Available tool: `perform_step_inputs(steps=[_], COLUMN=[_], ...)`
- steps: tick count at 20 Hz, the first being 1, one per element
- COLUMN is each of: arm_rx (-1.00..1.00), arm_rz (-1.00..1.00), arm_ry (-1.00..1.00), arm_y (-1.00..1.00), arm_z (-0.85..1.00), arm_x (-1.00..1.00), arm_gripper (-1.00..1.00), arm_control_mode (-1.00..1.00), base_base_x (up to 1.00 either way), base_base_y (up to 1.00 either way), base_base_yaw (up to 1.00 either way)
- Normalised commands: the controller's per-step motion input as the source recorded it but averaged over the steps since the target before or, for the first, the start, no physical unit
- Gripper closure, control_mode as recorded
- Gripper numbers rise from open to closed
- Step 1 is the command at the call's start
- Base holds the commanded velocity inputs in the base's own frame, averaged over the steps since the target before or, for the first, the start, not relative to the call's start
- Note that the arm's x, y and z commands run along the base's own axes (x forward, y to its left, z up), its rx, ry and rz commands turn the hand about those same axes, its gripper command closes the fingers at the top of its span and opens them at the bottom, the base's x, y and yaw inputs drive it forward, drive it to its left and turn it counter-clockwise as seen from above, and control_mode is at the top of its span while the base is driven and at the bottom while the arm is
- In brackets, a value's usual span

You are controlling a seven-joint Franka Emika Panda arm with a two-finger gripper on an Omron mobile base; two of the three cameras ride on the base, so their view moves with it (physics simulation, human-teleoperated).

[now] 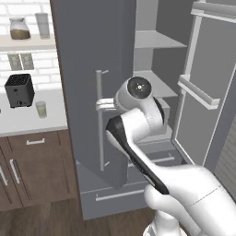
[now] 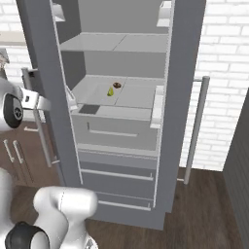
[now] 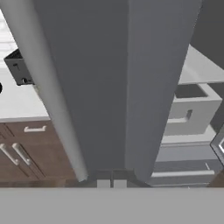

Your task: Grab a lemon wedge from the fridge and one ice cube from the ice bowl, and put them in the glass of lemonade.

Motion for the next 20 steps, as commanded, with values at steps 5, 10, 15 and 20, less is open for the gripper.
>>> perform_step_inputs(steps=[5,10,15,20], arm_rx=[0.00,0.01,0.15,0.23], arm_rz=[0.00,0.00,0.04,0.13], arm_ry=[0.00,0.00,0.01,0.02], arm_y=[-0.31,-0.65,-0.59,-0.18], arm_z=[0.54,0.05,0.00,0.00], arm_x=[-0.79,0.34,0.97,0.95], arm_gripper=[1.00,1.00,1.00,1.00], arm_control_mode=[-1.00,-1.00,-1.00,-1.00], base_base_x=[0.00,0.00,0.00,0.00], base_base_y=[0.00,0.00,0.00,0.00], base_base_yaw=[0.00,0.00,0.00,0.00])
